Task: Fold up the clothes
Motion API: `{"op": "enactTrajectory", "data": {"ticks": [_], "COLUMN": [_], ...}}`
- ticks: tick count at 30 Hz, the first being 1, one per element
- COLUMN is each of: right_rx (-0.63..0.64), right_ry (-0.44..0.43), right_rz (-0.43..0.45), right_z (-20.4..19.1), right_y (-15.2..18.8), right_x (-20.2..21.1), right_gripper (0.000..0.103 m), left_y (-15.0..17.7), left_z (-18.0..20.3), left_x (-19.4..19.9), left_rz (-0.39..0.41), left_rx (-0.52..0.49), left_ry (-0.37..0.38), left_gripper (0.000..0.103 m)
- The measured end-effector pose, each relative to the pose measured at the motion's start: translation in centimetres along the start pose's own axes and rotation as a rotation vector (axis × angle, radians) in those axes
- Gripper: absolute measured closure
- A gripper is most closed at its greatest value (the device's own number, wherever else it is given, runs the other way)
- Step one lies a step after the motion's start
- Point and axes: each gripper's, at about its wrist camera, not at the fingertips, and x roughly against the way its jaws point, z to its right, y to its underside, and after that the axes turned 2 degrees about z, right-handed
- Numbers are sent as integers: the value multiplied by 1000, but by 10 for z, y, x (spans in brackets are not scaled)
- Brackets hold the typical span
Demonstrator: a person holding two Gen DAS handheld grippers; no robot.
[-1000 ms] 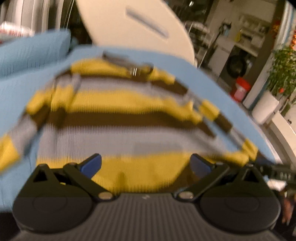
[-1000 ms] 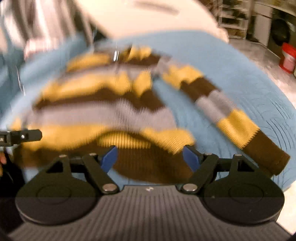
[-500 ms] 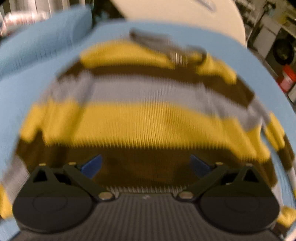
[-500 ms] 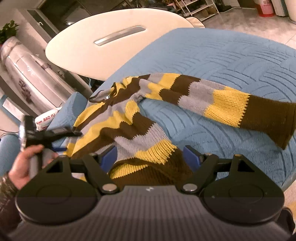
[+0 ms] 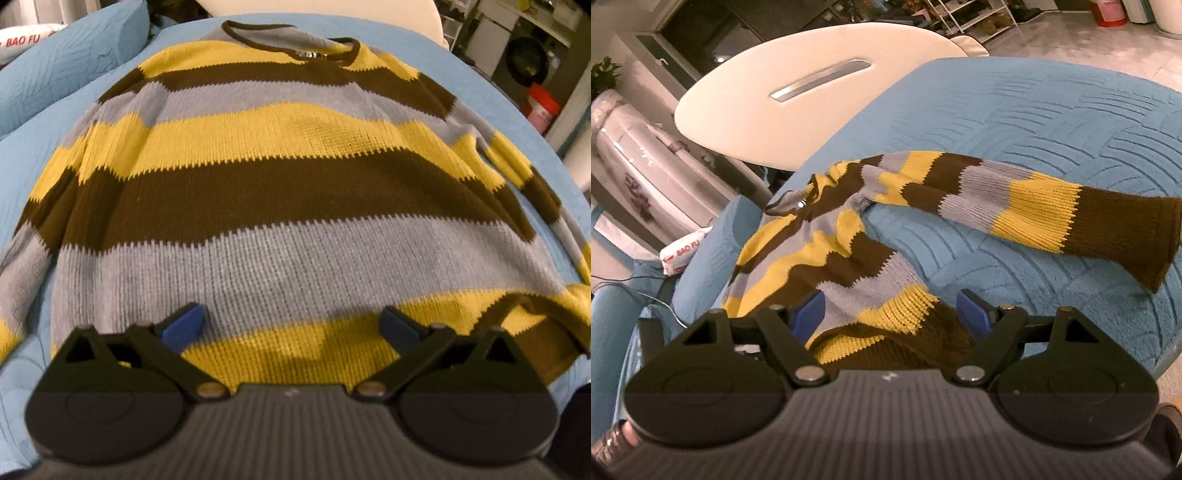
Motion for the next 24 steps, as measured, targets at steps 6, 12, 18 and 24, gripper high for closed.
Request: {"op": "enactTrajectory", "data": {"ticks": [6,12,18,24], "right_rx": [6,2,-82,-274], "right_ry": [26,44,105,365], "right_rz": [-23,-25,79,306], "right_z": [-1,0,13,72], "right_y": [1,1,-6,-25], "right_x": [-4,-4,16,68], "right_gripper": [22,22,22,22], "left_y": [4,11,31,40], "left_z": [-4,-3,-3,-9], "left_x": [3,6,9,14], "left_rz": [12,28,127,182], "left_rx": [8,-19,-85,-103], "left_ry": [11,0,3,41], "left_gripper": [0,0,0,0]}}
